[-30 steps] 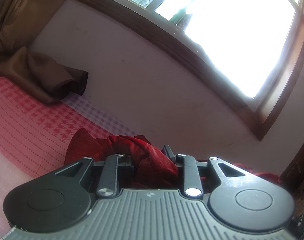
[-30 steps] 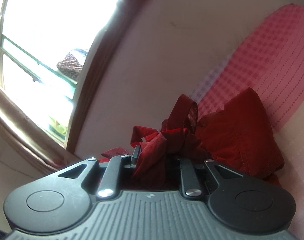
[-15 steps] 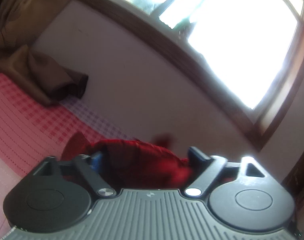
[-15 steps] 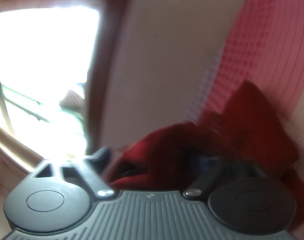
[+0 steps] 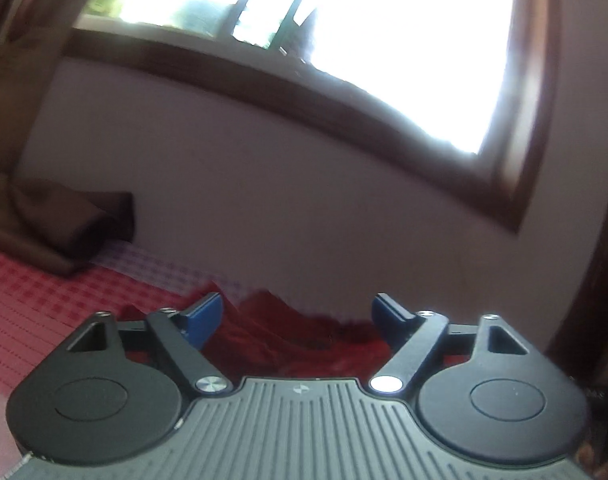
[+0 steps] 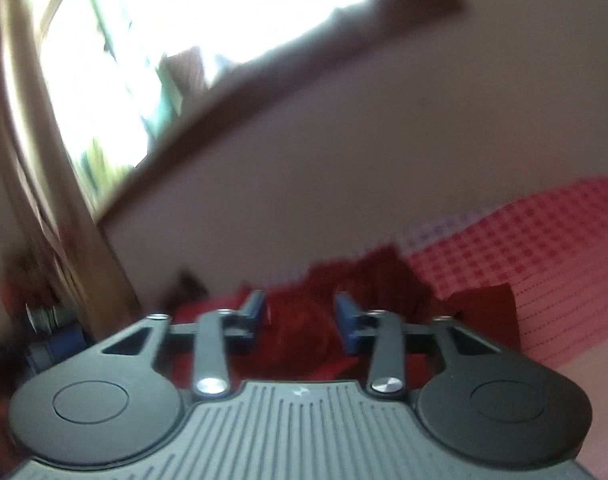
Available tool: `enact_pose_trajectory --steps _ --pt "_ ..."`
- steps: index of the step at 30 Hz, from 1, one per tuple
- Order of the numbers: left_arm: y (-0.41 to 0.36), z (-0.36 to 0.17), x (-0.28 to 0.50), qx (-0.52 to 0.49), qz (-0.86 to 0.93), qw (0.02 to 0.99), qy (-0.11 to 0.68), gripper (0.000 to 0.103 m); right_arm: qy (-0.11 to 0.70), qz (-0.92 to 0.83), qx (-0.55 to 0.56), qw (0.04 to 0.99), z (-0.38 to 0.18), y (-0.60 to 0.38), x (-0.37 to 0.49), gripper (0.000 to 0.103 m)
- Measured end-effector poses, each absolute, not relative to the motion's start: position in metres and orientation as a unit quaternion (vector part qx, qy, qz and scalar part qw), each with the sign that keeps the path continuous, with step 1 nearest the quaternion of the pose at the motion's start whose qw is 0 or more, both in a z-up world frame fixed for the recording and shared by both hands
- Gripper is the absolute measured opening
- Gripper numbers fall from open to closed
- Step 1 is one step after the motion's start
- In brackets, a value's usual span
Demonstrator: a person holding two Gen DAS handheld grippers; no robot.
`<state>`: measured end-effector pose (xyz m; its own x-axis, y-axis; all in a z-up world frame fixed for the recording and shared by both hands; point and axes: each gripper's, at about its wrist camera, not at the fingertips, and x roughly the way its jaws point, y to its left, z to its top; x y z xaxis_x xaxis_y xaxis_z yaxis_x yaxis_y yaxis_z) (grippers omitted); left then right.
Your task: Fold large clothes
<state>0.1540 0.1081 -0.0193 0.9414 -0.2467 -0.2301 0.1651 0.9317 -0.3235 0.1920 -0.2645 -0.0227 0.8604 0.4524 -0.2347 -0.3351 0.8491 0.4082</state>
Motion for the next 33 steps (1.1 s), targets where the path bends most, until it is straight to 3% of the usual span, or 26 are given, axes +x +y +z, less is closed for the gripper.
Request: enact_pose_trajectory --steps 7,11,14,17,33 --pt "0.074 -0.043 0.184 -0.084 -0.132 0.972 0.174 0.073 0.184 0.201 0.051 0.961 -0.025 -0.223 0.214 0.033" --pt "0.071 -0.059 0.218 -0.049 -0.097 0.971 0.213 0.073 0.204 0.177 0.032 0.962 -0.025 -0.225 0.235 0.033" --pt "0.081 -0.073 0.238 -0.061 -0.071 0.967 0.238 0.067 0.231 0.164 0.029 0.958 -0.033 -0.230 0.248 0.030" --pt "0.089 -0.084 0.247 -0.075 -0.061 0.965 0.244 0.069 0.248 0.155 0.024 0.956 -0.045 -0.229 0.259 0.029" --pt "0.119 -0.120 0.257 -0.156 -0.063 0.952 0.256 0.069 0.288 0.169 0.143 0.932 -0.096 -0.256 0.281 0.027"
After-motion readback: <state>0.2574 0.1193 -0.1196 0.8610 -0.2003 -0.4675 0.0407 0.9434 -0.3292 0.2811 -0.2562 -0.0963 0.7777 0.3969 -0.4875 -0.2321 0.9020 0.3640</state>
